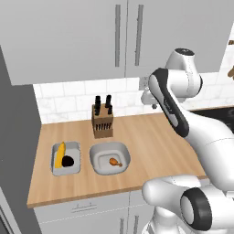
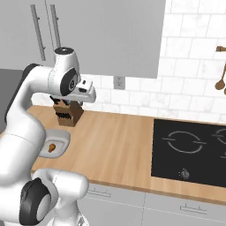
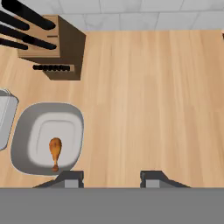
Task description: Take the meat container that has the chicken drumstick and place it on the second highest rack of the freezer. Then take the vegetable container that has the avocado and corn and place it on the highest rack of the freezer.
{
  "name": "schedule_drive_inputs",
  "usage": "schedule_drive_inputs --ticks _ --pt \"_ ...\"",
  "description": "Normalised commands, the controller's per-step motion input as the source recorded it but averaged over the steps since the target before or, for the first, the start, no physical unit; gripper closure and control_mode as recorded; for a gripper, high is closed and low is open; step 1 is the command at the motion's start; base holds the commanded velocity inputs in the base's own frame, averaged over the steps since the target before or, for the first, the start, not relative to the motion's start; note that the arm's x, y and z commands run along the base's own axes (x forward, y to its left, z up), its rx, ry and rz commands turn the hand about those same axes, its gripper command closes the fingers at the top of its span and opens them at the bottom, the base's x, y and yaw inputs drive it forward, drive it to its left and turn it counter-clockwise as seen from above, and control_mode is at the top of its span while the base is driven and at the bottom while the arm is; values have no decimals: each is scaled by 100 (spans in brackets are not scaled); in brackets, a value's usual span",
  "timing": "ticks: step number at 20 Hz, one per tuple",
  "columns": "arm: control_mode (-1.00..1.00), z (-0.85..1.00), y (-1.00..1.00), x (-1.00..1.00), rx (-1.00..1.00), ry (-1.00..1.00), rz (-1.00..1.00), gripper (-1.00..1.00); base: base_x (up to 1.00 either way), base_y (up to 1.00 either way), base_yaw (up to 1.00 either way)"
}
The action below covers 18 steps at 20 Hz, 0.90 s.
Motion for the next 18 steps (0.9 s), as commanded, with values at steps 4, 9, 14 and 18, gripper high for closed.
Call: schedule_drive_inputs --ticks 4,9,14,18 --pt "-100 -14 0 0 9 3 0 -100 0 0 0" --pt "-100 -49 41 -4 -15 8 -6 -100 0 0 0" --pt "-100 -88 94 -16 0 25 -10 -100 0 0 0" --pt "-100 -69 100 -5 7 22 -34 -100 0 0 0"
